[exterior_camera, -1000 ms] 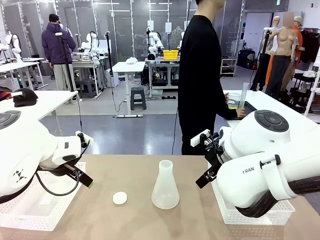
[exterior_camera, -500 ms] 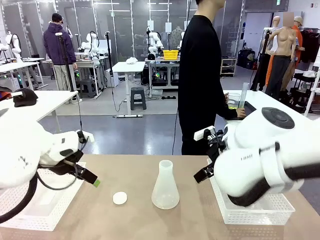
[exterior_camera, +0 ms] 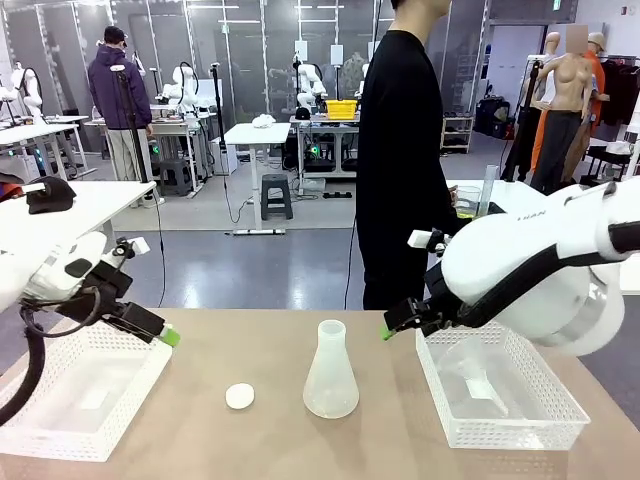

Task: Prepare the solutions needed for the experiment.
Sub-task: Pick up the Plastic Funnel and insert it into the Big flask.

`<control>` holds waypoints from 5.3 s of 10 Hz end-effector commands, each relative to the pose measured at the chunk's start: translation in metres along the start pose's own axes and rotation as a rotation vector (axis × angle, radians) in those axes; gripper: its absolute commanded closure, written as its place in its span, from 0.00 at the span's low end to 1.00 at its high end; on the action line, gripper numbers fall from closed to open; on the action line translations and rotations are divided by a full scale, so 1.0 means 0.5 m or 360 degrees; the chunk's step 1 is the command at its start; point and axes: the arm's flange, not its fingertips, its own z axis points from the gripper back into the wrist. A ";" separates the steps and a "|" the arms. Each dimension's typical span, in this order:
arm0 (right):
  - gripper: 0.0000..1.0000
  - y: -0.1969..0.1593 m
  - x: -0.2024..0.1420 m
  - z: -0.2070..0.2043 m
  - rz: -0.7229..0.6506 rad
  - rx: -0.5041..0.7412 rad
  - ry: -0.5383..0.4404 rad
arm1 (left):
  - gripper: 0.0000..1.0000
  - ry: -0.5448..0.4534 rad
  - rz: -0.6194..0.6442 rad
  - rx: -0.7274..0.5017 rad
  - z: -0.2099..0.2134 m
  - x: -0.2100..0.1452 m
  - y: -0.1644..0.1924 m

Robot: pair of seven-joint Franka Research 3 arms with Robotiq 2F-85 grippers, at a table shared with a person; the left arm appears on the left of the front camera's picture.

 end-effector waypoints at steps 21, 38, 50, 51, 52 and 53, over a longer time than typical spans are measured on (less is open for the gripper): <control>0.00 -0.160 -0.009 -0.119 -0.0606 0.1274 -0.0508 | 0.00 -0.0197 0.0715 -0.1242 0.001 -0.002 0.174; 0.00 -0.255 0.047 0.023 -0.0416 0.1209 0.0212 | 0.00 -0.0134 0.0804 -0.1407 0.004 -0.036 0.194; 0.00 -0.282 0.171 0.065 0.0863 0.0274 0.0630 | 0.00 -0.0134 0.0804 -0.1407 0.004 -0.036 0.194; 0.00 -0.273 0.189 0.065 0.1149 0.0140 0.0623 | 0.00 -0.0134 0.0804 -0.1407 0.004 -0.036 0.194; 0.00 -0.273 0.208 0.064 0.1287 0.0074 0.0628 | 0.00 -0.0134 0.0804 -0.1407 0.004 -0.036 0.194; 0.00 -0.269 0.223 0.056 0.1435 0.0079 0.0698 | 0.00 -0.0134 0.0804 -0.1407 0.004 -0.036 0.194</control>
